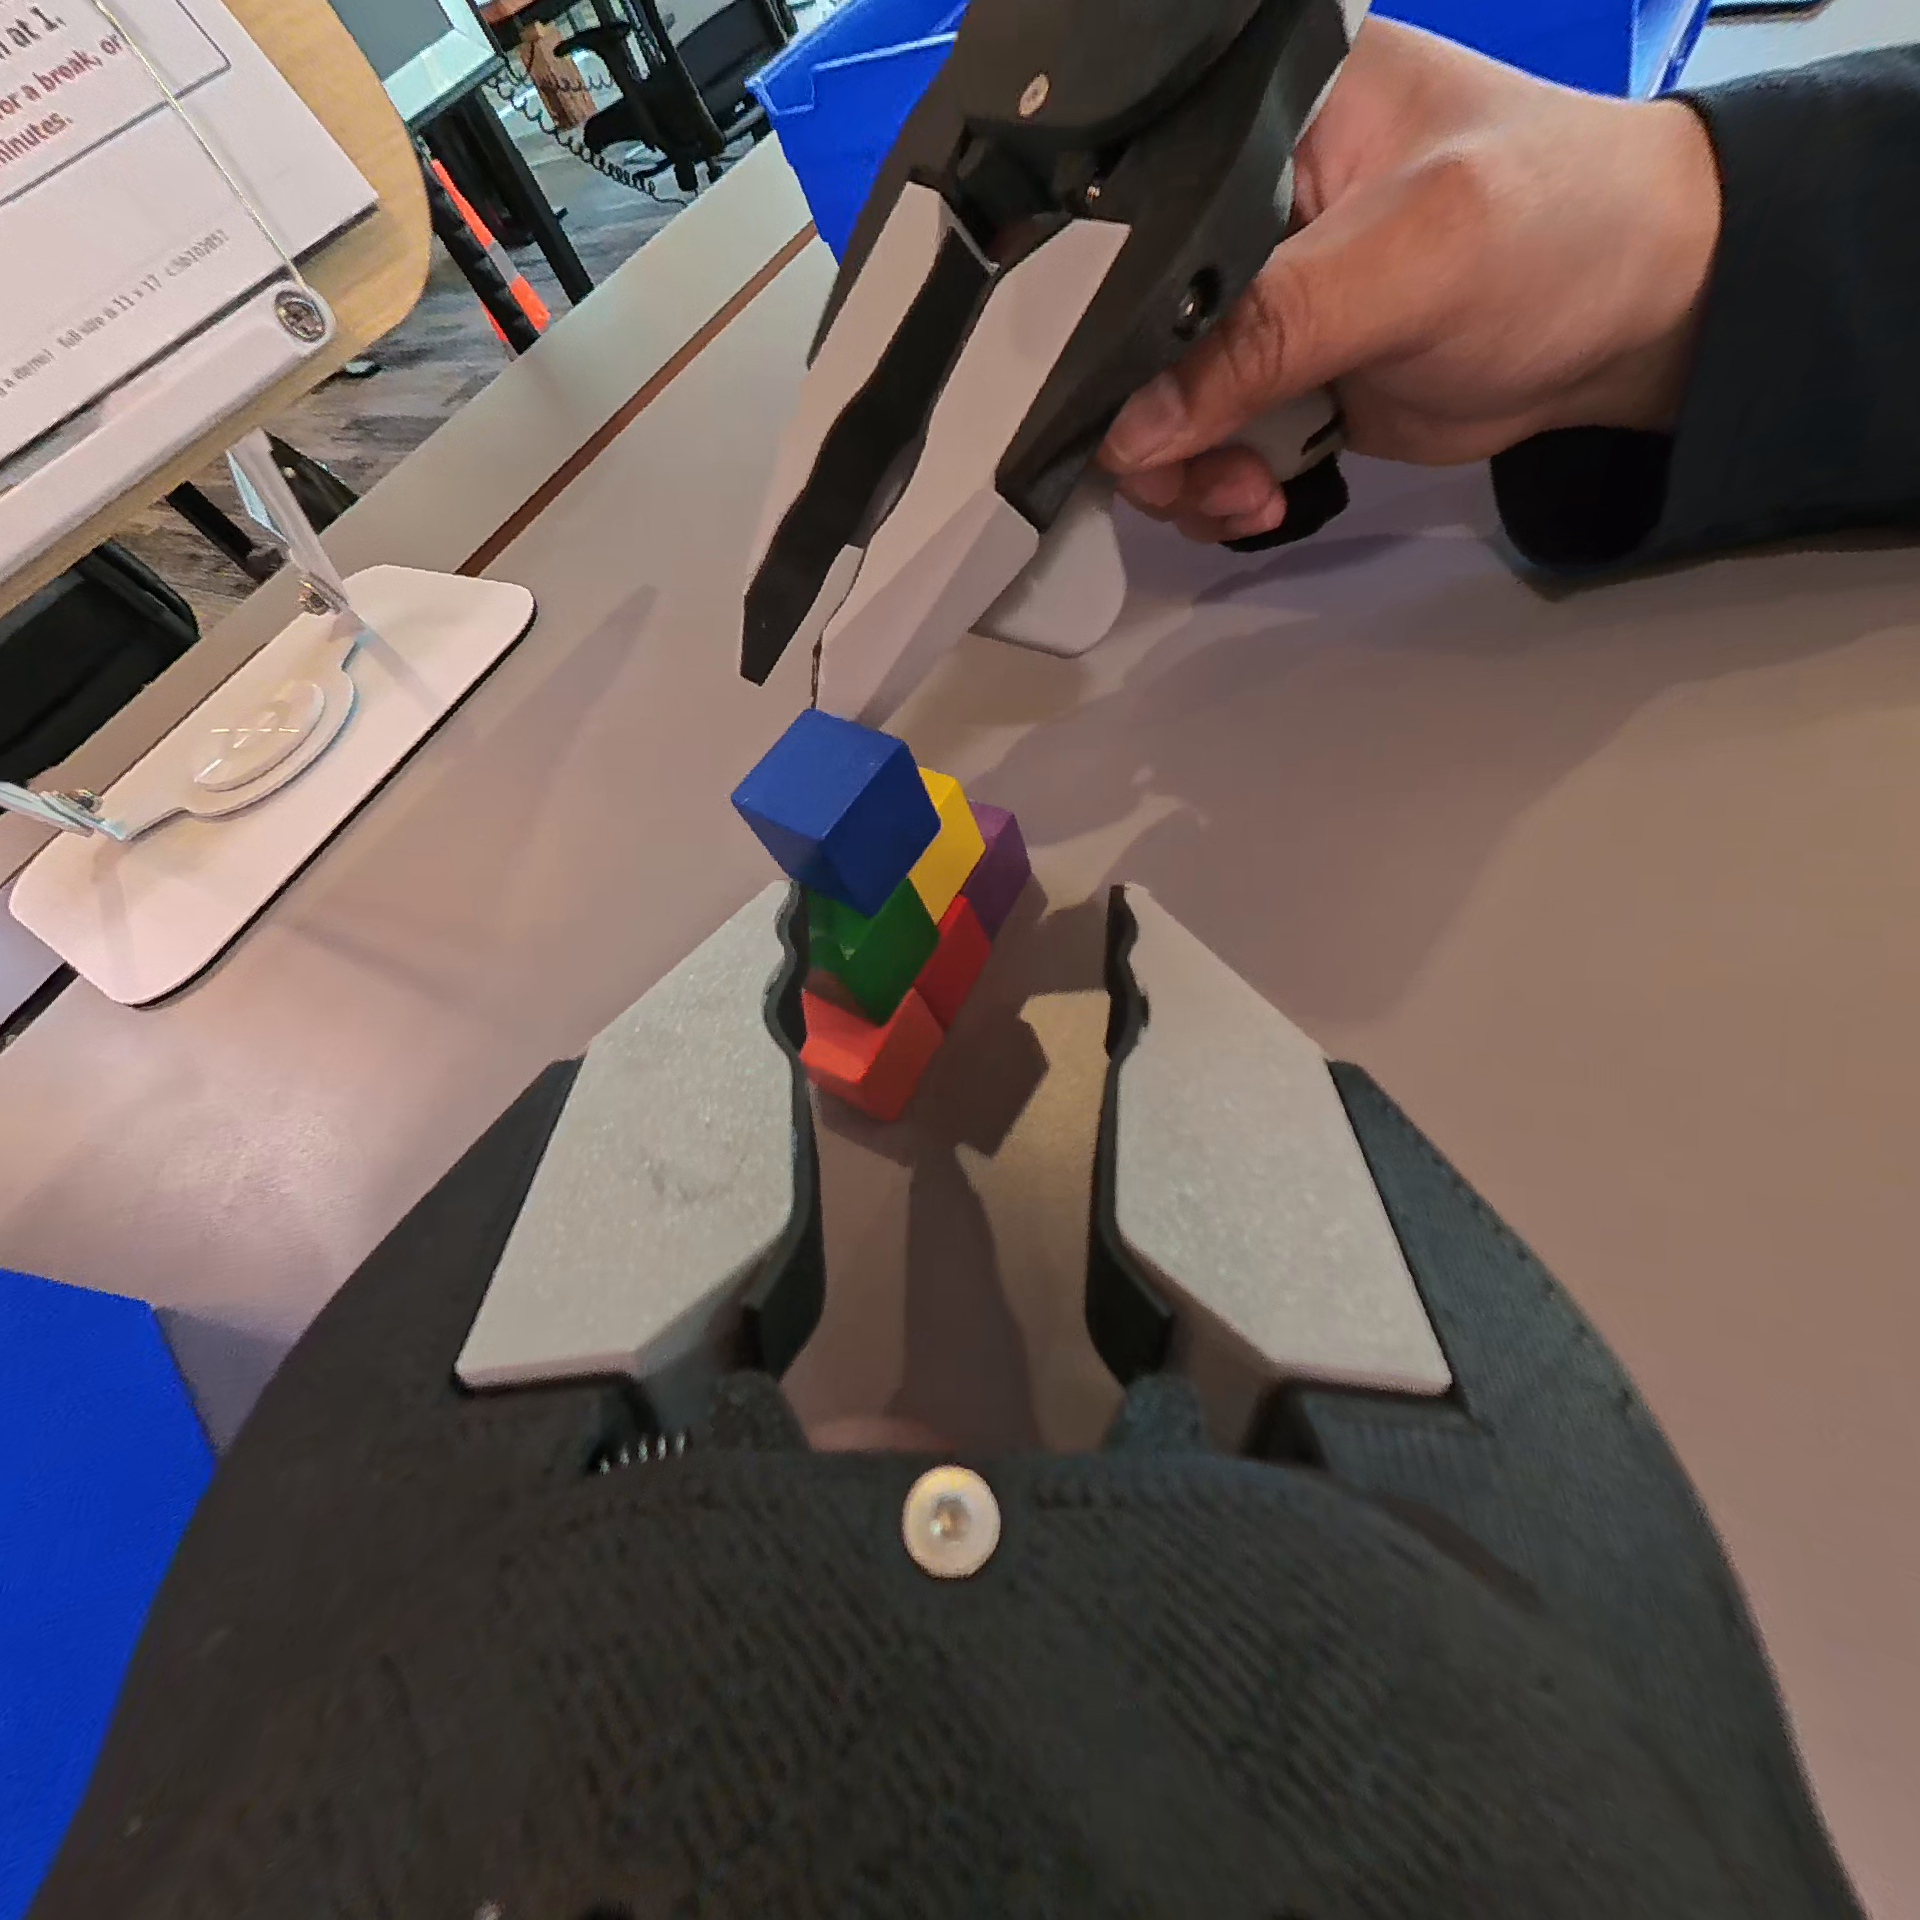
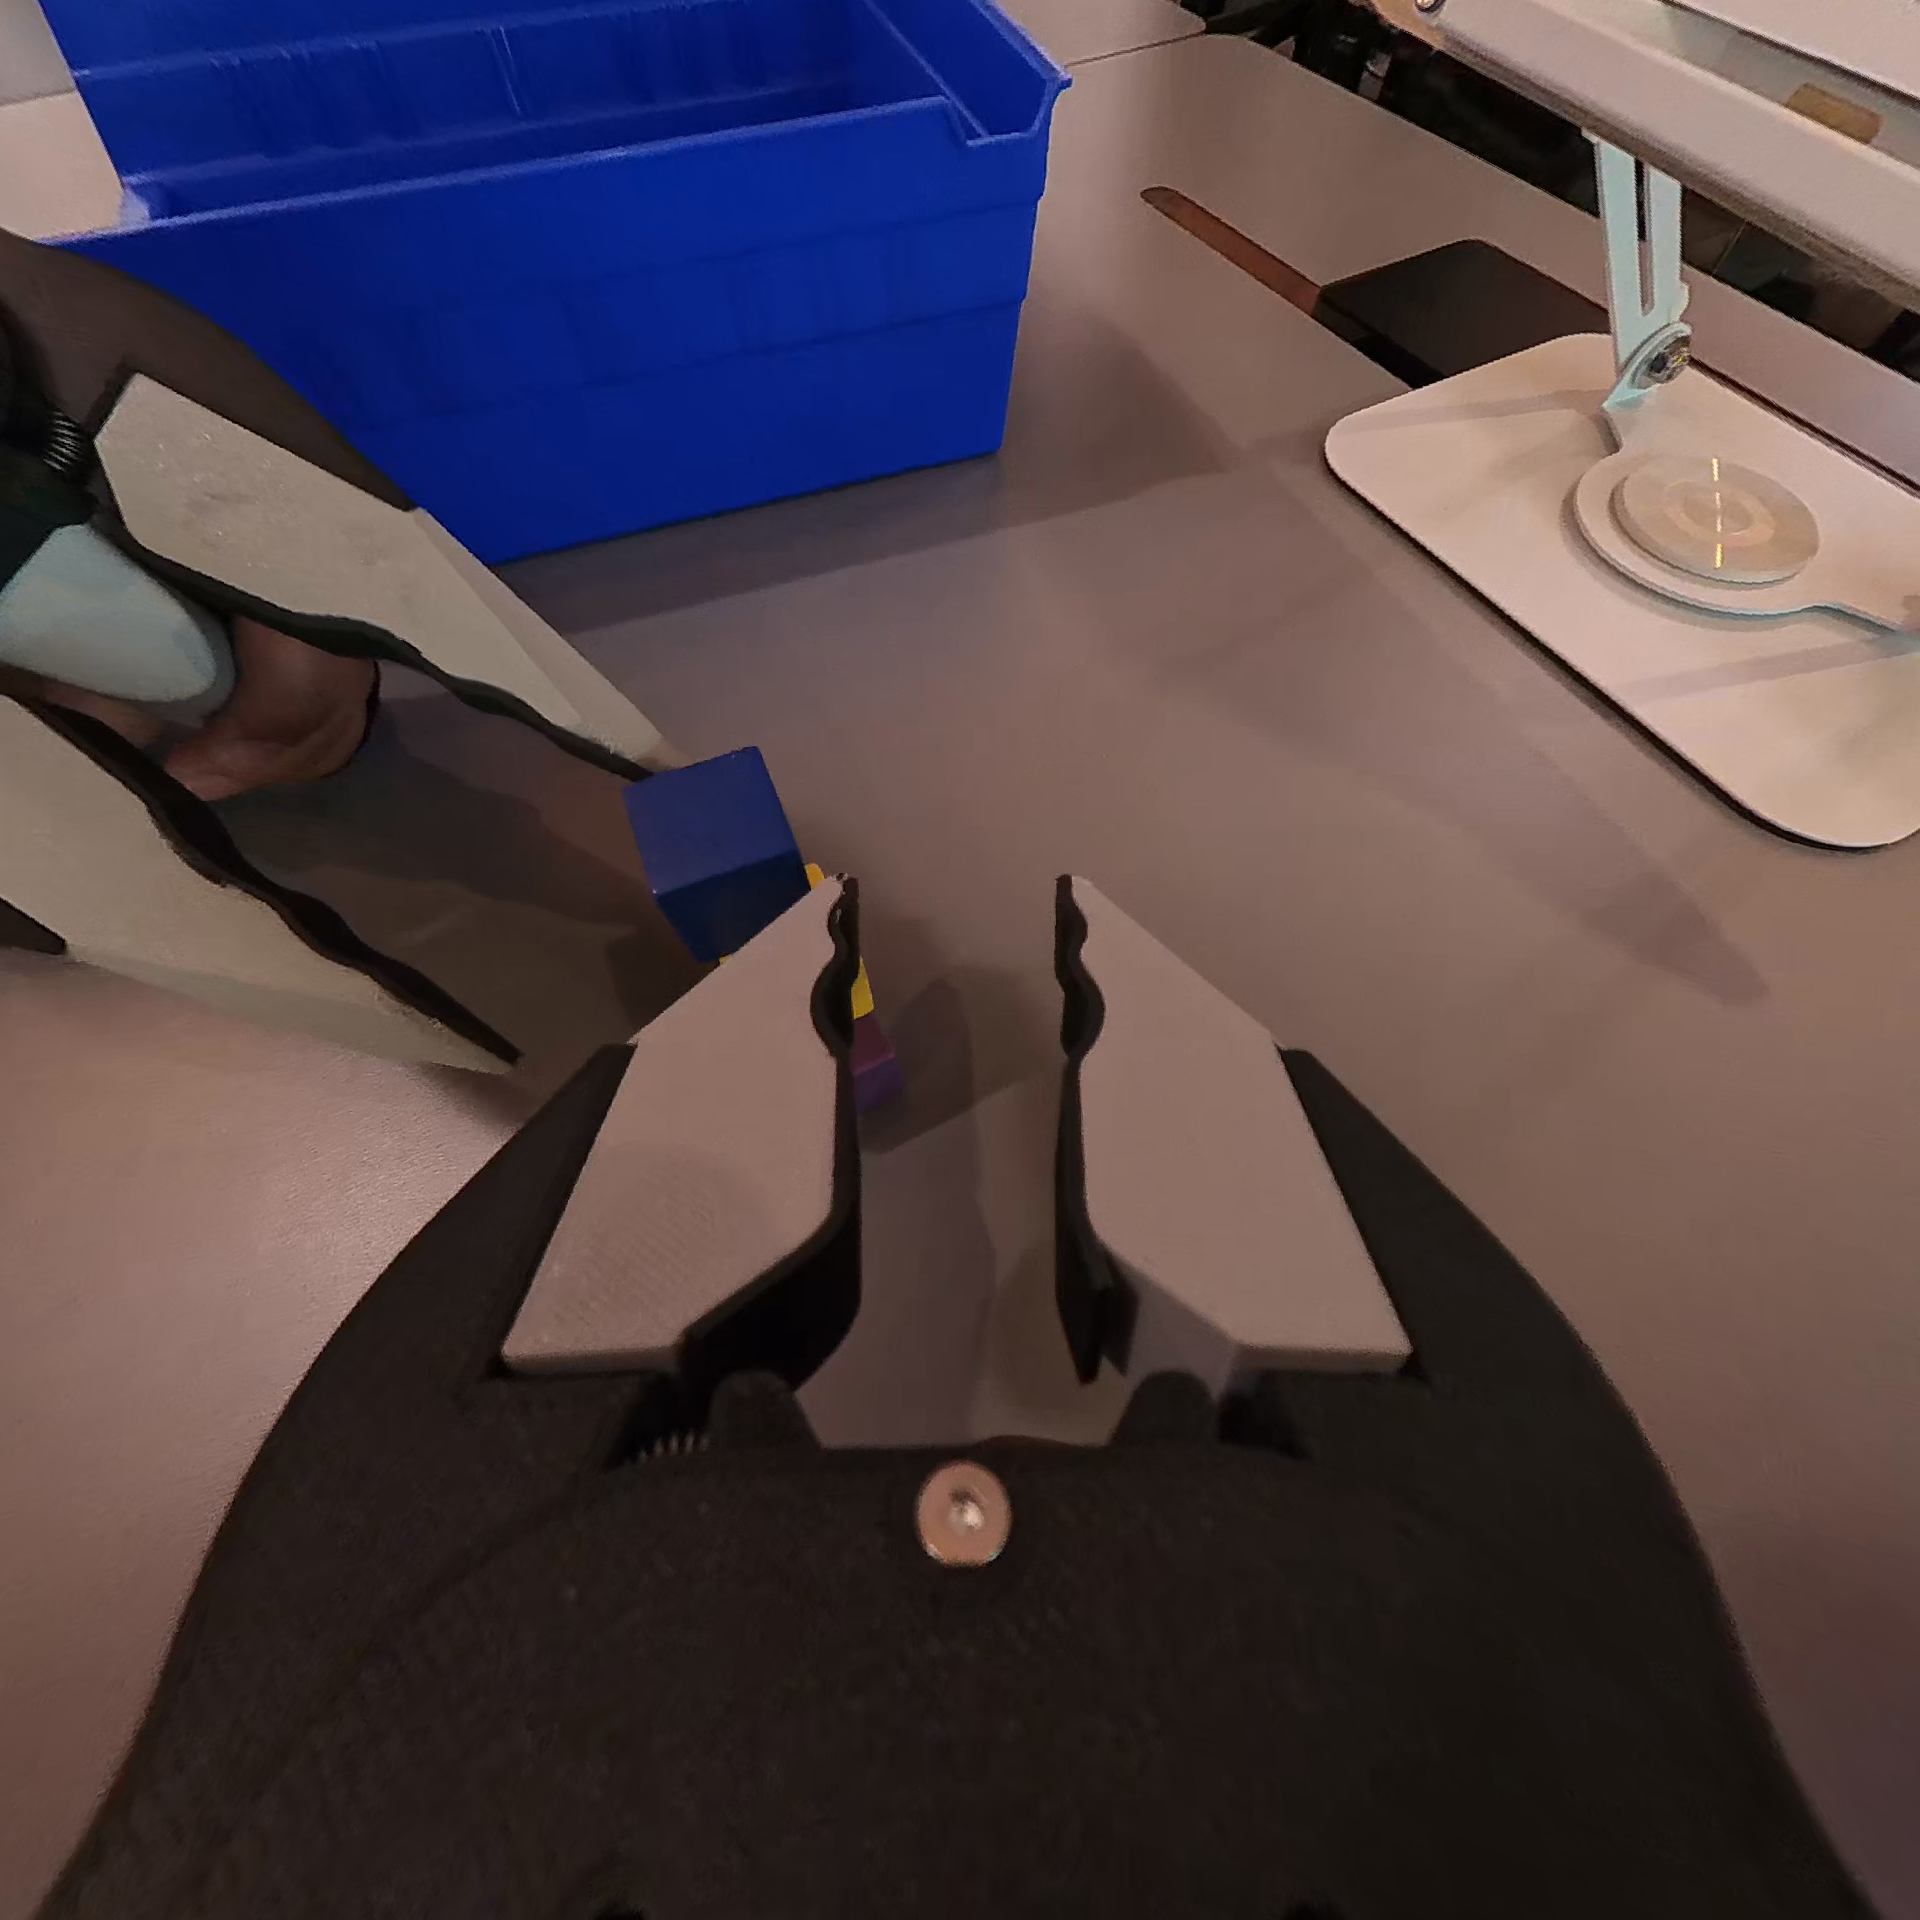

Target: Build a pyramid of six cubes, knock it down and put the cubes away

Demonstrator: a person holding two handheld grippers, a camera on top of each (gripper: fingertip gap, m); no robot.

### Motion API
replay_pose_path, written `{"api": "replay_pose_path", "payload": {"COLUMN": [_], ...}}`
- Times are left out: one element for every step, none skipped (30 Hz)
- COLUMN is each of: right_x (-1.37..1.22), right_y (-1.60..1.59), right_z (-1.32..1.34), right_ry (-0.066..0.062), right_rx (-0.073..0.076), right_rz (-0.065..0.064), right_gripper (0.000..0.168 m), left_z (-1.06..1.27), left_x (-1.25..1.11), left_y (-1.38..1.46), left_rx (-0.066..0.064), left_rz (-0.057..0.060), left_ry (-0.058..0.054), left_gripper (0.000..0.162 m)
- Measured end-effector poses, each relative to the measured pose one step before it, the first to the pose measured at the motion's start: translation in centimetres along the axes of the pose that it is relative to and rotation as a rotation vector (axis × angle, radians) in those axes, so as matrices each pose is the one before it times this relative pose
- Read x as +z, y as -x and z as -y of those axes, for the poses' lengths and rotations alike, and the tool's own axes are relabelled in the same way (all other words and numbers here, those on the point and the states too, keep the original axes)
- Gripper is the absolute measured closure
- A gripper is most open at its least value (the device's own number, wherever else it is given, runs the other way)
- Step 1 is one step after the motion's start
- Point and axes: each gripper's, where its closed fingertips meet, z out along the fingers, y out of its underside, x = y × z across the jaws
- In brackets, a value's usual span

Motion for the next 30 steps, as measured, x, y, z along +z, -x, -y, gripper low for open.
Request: {"api": "replay_pose_path", "payload": {"right_x": [-0.071,-0.136,-0.190,-0.243,-0.291,-0.325,-0.390,-0.430,-0.474,-0.504,-0.501,-0.442,-0.314,-0.130,0.090,0.323,0.570,0.765,0.874,0.916,0.893,0.839,0.732,0.616,0.527,0.432,0.270,0.097,-0.099,-0.291], "right_y": [-0.126,-0.209,-0.232,-0.209,-0.221,-0.201,-0.180,-0.144,0.006,0.228,0.545,1.020,1.493,1.703,1.775,1.713,1.342,0.824,0.461,0.349,0.303,-0.045,-0.686,-1.207,-1.165,-0.867,-0.903,-0.912,-0.711,-0.651], "right_z": [0.026,0.049,0.111,0.169,0.235,0.297,0.379,0.462,0.505,0.599,0.698,0.703,0.522,0.235,-0.053,-0.307,-0.469,-0.590,-0.734,-0.876,-0.840,-0.717,-0.627,-0.513,-0.412,-0.348,-0.249,-0.116,-0.022,0.122], "right_ry": [-0.0020,-0.0033,-0.0067,-0.0107,-0.0139,-0.0166,-0.0203,-0.0224,-0.0226,-0.0243,-0.0274,-0.0265,-0.0170,-0.0042,0.0081,0.0198,0.0267,0.0318,0.0410,0.0502,0.0486,0.0398,0.0339,0.0280,0.0215,0.0177,0.0114,0.0046,-0.0018,-0.0111], "right_rx": [0.0005,-0.0002,-0.0006,0.0005,0.0016,0.0000,-0.0036,-0.0073,-0.0131,-0.0220,-0.0325,-0.0422,-0.0461,-0.0430,-0.0352,-0.0238,-0.0120,-0.0017,0.0064,0.0097,0.0083,0.0076,0.0116,0.0184,0.0230,0.0243,0.0230,0.0149,0.0046,0.0026], "right_rz": [-0.0062,-0.0108,-0.0110,-0.0091,-0.0087,-0.0084,-0.0086,-0.0090,-0.0037,0.0070,0.0228,0.0507,0.0781,0.0881,0.0905,0.0878,0.0670,0.0387,0.0210,0.0177,0.0168,-0.0023,-0.0394,-0.0686,-0.0609,-0.0394,-0.0430,-0.0474,-0.0364,-0.0312], "right_gripper": [0.133,0.133,0.133,0.132,0.132,0.132,0.132,0.132,0.132,0.132,0.133,0.135,0.140,0.146,0.149,0.150,0.151,0.150,0.150,0.149,0.146,0.146,0.147,0.148,0.148,0.152,0.158,0.160,0.155,0.152], "left_z": [0.084,0.088,0.066,0.032,0.056,0.094,0.101,0.113,0.060,-0.038,-0.117,-0.116,-0.125,-0.165,-0.083,-0.068,-0.153,-0.221,-0.261,-0.265,-0.235,-0.138,-0.005,0.016,-0.003,0.012,0.020,-0.002,0.039,0.045], "left_x": [-0.166,-0.187,-0.223,-0.225,-0.253,-0.249,-0.231,-0.197,-0.150,-0.122,-0.075,-0.057,-0.030,-0.010,-0.011,-0.010,0.009,0.046,0.083,0.090,0.071,0.042,0.001,-0.011,0.002,0.008,0.002,-0.010,-0.027,-0.024], "left_y": [0.083,0.134,0.165,0.292,0.380,0.424,0.438,0.423,0.481,0.648,0.578,0.498,0.594,0.570,0.296,0.428,0.568,0.317,0.245,0.372,0.264,0.089,0.081,0.062,0.008,-0.020,0.022,0.035,0.023,0.011], "left_rx": [-0.0001,0.0012,-0.0025,-0.0091,-0.0156,-0.0214,-0.0237,-0.0223,-0.0194,-0.0177,-0.0155,-0.0160,-0.0183,-0.0171,-0.0135,-0.0151,-0.0145,-0.0106,-0.0113,-0.0107,-0.0050,-0.0023,-0.0037,-0.0038,-0.0024,-0.0014,0.0002,0.0015,0.0022,0.0009], "left_rz": [0.0025,0.0051,0.0036,0.0058,0.0085,0.0089,0.0088,0.0103,0.0157,0.0274,0.0220,0.0173,0.0260,0.0237,0.0077,0.0187,0.0283,0.0119,0.0079,0.0177,0.0126,0.0027,0.0035,0.0030,-0.0011,-0.0011,0.0014,0.0030,0.0022,0.0019], "left_ry": [-0.0062,-0.0064,-0.0069,-0.0056,-0.0081,-0.0115,-0.0121,-0.0116,-0.0084,-0.0020,0.0022,0.0023,0.0033,0.0059,0.0010,0.0011,0.0055,0.0096,0.0137,0.0138,0.0125,0.0074,-0.0001,-0.0014,0.0009,0.0001,-0.0008,0.0000,-0.0023,-0.0027], "left_gripper": [0.107,0.107,0.107,0.106,0.106,0.106,0.106,0.106,0.105,0.105,0.105,0.105,0.106,0.106,0.106,0.106,0.106,0.106,0.106,0.106,0.106,0.106,0.106,0.107,0.107,0.107,0.107,0.107,0.107,0.108]}}
